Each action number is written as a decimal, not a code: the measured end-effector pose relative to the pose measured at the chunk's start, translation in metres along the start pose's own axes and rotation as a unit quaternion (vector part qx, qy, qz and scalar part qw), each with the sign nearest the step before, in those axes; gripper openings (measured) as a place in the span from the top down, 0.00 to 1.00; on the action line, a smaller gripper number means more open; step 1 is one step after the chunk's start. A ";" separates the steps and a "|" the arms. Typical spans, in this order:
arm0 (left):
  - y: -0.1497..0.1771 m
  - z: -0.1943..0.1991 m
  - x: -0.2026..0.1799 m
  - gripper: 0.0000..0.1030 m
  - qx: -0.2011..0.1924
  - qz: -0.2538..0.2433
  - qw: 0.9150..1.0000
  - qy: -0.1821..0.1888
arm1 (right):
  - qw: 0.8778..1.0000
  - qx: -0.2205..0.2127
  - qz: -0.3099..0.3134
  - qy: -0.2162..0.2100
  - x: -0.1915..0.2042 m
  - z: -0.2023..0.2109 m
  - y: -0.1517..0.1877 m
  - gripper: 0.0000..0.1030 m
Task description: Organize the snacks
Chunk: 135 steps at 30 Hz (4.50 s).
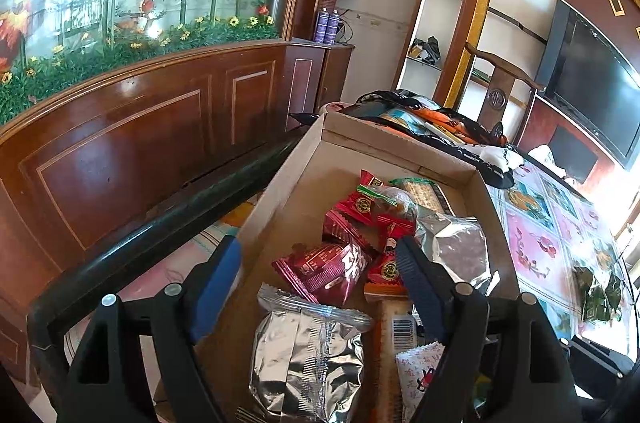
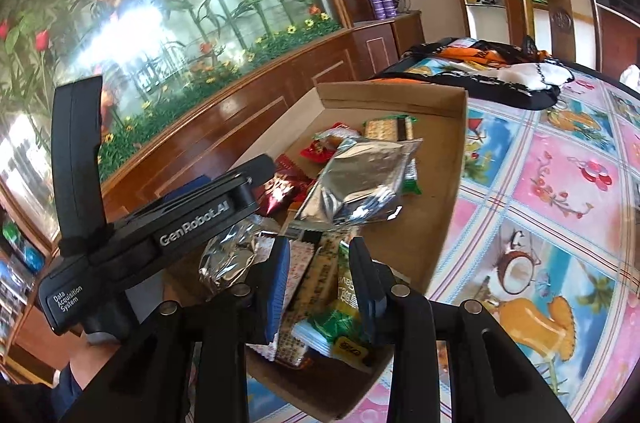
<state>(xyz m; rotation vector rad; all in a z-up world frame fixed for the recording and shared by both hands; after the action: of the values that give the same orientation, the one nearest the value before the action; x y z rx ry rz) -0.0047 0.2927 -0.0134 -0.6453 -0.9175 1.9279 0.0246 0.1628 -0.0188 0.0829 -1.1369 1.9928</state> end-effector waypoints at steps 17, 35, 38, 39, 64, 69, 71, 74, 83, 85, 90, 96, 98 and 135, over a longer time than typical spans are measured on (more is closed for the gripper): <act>-0.001 0.000 -0.002 0.18 -0.003 0.000 1.000 0.002 | 0.999 -0.025 -0.028 0.017 -0.019 0.021 -0.008 0.44; 0.004 0.019 -0.007 0.00 -0.013 -0.016 0.999 -0.047 | 0.997 -0.021 -0.028 0.063 -0.039 0.035 0.001 0.25; 0.004 0.026 -0.012 0.00 -0.023 -0.026 0.998 -0.047 | 0.998 -0.023 -0.028 0.061 -0.042 0.041 0.003 0.21; 0.004 0.028 -0.015 0.00 -0.025 -0.030 0.998 -0.043 | 0.997 -0.025 -0.026 0.063 -0.042 0.043 0.004 0.17; 0.005 0.039 -0.027 0.00 -0.011 -0.072 0.995 -0.074 | 0.995 -0.068 0.031 0.062 -0.056 0.093 0.023 0.00; 0.002 0.047 -0.028 0.00 -0.028 -0.081 0.992 -0.093 | 0.996 -0.061 0.043 0.058 -0.054 0.095 0.030 0.00; 0.002 0.046 -0.028 0.00 -0.026 -0.085 0.991 -0.099 | 0.995 -0.059 0.052 0.062 -0.053 0.094 0.032 0.00; 0.002 0.044 -0.028 0.00 -0.022 -0.085 0.991 -0.097 | 0.995 -0.053 0.057 0.063 -0.051 0.091 0.036 0.00; 0.002 0.043 -0.026 0.00 -0.021 -0.080 0.992 -0.092 | 0.994 -0.043 0.054 0.081 -0.058 0.085 0.039 0.00; 0.002 0.042 -0.026 0.00 -0.020 -0.079 0.992 -0.092 | 0.994 -0.043 0.053 0.082 -0.058 0.085 0.039 0.00; 0.003 0.042 -0.026 0.00 -0.019 -0.079 0.992 -0.092 | 0.994 -0.043 0.054 0.082 -0.058 0.085 0.039 0.00; 0.003 0.041 -0.025 0.00 -0.019 -0.080 0.992 -0.094 | 0.994 -0.043 0.054 0.082 -0.059 0.084 0.039 0.00; 0.004 0.041 -0.025 0.00 -0.019 -0.079 0.993 -0.091 | 0.994 -0.043 0.054 0.082 -0.059 0.084 0.039 0.00; 0.008 0.039 -0.024 0.00 -0.017 -0.081 0.992 -0.099 | 0.994 -0.040 0.054 0.082 -0.060 0.081 0.042 0.00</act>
<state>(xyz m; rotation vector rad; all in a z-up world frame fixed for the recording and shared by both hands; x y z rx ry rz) -0.0260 0.2557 0.0053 -0.3908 -1.0936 1.8559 0.0098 0.0544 -0.0255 -0.1836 -1.1334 2.0051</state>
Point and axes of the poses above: each gripper's, at about its wrist camera, not at the fingertips, and z roughly against the way its jaws point, x to its left, y to its underside, the point moved 10 cm from there along -z, roughly the way its jaws point, and after that the axes turned 7 degrees about -z, right-handed, at the moved point
